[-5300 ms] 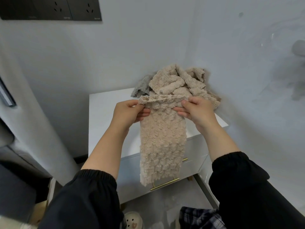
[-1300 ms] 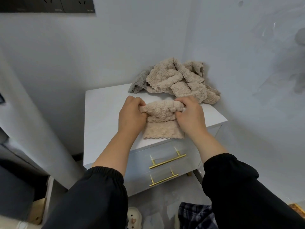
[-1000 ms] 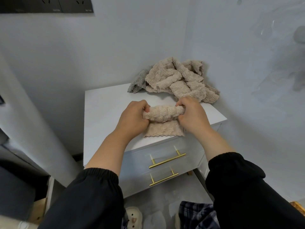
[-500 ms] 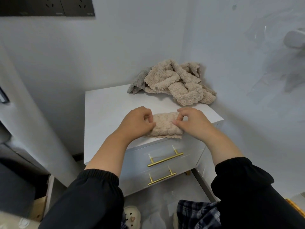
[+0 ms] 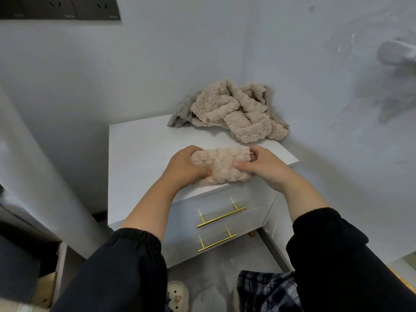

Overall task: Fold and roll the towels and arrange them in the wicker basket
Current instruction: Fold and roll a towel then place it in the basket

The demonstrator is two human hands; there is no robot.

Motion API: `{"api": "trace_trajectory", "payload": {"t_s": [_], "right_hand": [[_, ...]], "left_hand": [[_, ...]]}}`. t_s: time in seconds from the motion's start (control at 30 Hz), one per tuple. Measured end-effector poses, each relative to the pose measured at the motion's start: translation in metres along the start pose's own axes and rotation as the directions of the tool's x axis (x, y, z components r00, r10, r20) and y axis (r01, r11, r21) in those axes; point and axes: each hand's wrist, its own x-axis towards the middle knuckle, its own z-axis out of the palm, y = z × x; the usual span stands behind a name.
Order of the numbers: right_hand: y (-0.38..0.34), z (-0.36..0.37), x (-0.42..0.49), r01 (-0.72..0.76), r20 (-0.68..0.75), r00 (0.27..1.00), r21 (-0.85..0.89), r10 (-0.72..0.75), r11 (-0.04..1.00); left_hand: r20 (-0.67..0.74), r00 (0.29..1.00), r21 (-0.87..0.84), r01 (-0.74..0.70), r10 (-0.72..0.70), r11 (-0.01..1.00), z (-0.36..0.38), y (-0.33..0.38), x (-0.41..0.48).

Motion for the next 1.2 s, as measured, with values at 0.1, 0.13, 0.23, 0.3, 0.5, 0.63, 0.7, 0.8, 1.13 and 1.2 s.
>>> {"api": "trace_trajectory", "payload": {"t_s": [0.1,0.13,0.23,0.3,0.5,0.63,0.7,0.8,1.13,1.2], "right_hand": [[-0.003,-0.002,-0.004,-0.043,-0.016,0.999,0.214,0.047,0.976],[-0.003,-0.003,-0.005,-0.024,-0.049,0.998,0.198,0.035,0.980],[0.000,-0.008,-0.009,0.019,-0.266,0.964,0.038,-0.009,0.999],[0.002,-0.017,-0.017,-0.004,-0.399,0.917,0.041,0.020,0.999],[0.010,-0.080,-0.085,0.054,-0.644,0.765,0.032,-0.021,0.998],[0.019,-0.122,-0.159,0.089,-0.634,0.771,0.010,-0.062,0.996],[0.024,-0.136,-0.196,0.083,-0.611,0.787,-0.026,-0.081,0.996],[0.039,-0.151,-0.236,0.062,-0.641,0.765,-0.023,-0.062,0.998],[0.133,-0.210,-0.303,0.121,-0.777,0.544,0.446,0.317,0.887],[0.160,-0.223,-0.314,0.231,-0.731,0.513,0.623,0.450,0.747]], "left_hand": [[-0.072,0.997,-0.089,-0.011,0.004,0.996,0.013,0.005,0.001],[-0.076,0.997,-0.099,-0.013,0.006,0.995,0.017,0.009,0.002],[-0.058,0.998,-0.092,-0.031,0.025,0.995,0.035,0.020,0.001],[-0.031,0.998,-0.123,-0.057,0.054,0.991,0.048,0.033,0.000],[0.248,0.966,-0.531,0.067,0.079,0.845,0.112,0.083,-0.018],[0.559,0.811,-0.537,0.193,0.174,0.821,0.152,0.109,-0.034],[0.698,0.685,-0.466,0.214,0.208,0.858,0.169,0.121,-0.047],[0.789,0.583,-0.340,0.157,0.191,0.927,0.195,0.138,-0.069],[0.866,0.487,0.019,0.190,-0.111,0.982,0.306,0.174,-0.130],[0.858,0.498,0.002,0.235,-0.122,0.972,0.333,0.175,-0.141]]}}
